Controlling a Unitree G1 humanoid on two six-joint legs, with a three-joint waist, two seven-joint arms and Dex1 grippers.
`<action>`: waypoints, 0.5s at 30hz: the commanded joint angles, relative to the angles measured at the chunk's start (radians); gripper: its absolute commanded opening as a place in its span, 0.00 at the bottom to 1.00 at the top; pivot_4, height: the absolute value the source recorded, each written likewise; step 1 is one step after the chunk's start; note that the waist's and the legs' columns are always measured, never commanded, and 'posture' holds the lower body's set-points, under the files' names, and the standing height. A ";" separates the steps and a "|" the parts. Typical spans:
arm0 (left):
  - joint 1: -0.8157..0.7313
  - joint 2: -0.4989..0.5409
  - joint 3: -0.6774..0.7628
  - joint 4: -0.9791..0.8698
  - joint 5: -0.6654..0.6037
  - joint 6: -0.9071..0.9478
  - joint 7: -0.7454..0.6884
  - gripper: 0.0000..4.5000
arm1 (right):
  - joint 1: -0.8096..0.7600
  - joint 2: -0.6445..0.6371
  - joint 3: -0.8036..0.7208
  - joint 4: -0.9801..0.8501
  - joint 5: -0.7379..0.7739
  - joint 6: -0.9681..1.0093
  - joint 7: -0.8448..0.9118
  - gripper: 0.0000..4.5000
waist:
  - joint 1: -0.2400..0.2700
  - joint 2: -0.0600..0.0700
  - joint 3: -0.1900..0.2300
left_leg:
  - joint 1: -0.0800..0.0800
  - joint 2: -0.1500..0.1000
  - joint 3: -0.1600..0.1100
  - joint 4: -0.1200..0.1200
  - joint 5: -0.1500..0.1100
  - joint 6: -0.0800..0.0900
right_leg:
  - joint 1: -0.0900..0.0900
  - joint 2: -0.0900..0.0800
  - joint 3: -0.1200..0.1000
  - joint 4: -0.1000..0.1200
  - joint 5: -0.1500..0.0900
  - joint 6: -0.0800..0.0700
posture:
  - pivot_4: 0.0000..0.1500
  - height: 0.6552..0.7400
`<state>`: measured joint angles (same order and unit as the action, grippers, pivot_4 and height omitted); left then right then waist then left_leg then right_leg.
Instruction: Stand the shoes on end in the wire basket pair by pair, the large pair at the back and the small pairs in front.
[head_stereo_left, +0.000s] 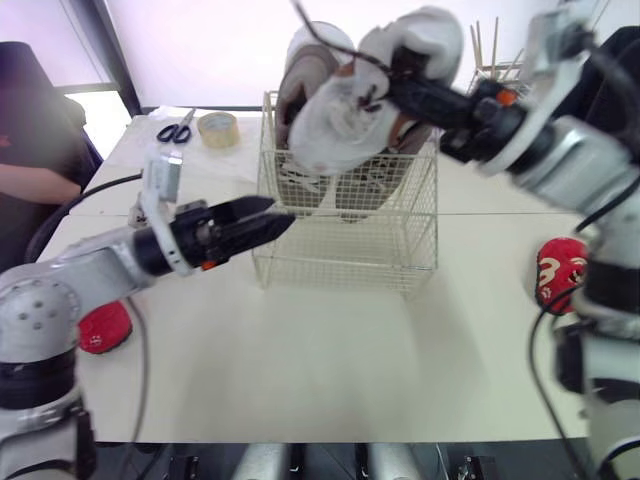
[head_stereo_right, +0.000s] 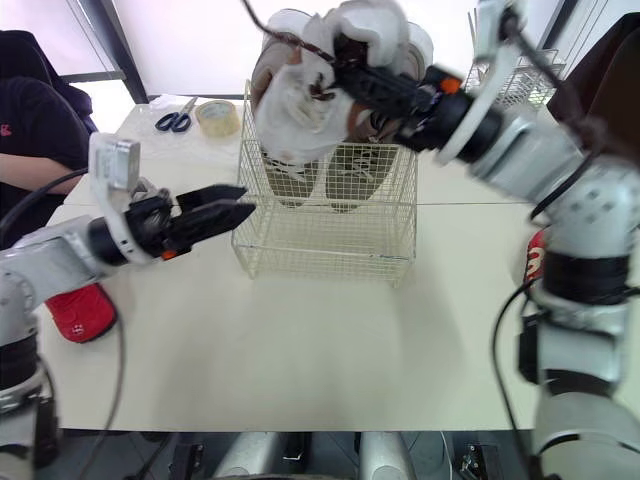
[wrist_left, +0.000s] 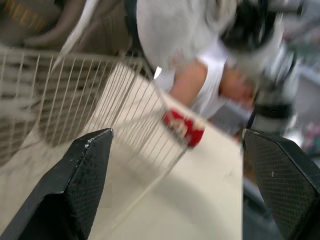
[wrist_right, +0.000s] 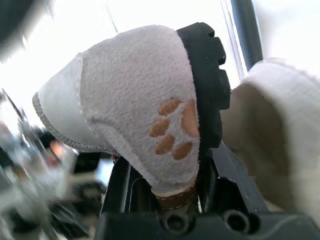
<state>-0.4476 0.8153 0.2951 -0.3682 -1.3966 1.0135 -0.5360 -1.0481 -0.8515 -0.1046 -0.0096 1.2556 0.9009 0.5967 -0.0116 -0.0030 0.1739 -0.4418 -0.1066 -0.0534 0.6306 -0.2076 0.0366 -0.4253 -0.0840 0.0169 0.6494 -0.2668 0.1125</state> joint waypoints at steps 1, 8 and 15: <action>0.006 0.063 0.033 0.003 0.077 -0.034 -0.107 0.99 | -0.179 -0.105 0.135 0.179 -0.280 -0.112 0.387 0.13 | -0.003 0.001 0.001 | 0.000 0.000 0.001 0.000 0.000 0.000 | 0.000 0.000 0.000 0.000 -0.001 -0.002 | 1.00 1.00; -0.004 0.058 0.036 0.006 0.147 -0.078 -0.128 0.99 | -0.355 -0.094 0.394 0.480 -0.766 -0.490 0.879 0.13 | -0.006 0.001 0.001 | 0.000 0.001 0.001 -0.001 -0.001 0.000 | -0.001 0.000 0.001 -0.001 0.001 0.000 | 1.00 1.00; 0.022 0.046 0.058 -0.035 0.148 -0.085 -0.094 0.99 | -0.376 0.022 0.439 0.684 -0.995 -0.720 1.001 0.13 | -0.003 0.001 0.001 | -0.001 0.001 0.001 -0.001 0.003 -0.007 | -0.002 0.000 0.001 0.000 0.001 0.001 | 1.00 1.00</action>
<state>-0.4267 0.8605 0.3116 -0.3726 -1.2430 0.9499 -0.6409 -1.3804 -0.8313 0.3561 0.6471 0.3014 0.2380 1.5836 -0.0144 -0.0016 0.1752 -0.4428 -0.1061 -0.0525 0.6296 -0.2053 0.0281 -0.4277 -0.0845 0.0175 0.6495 -0.2657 0.1132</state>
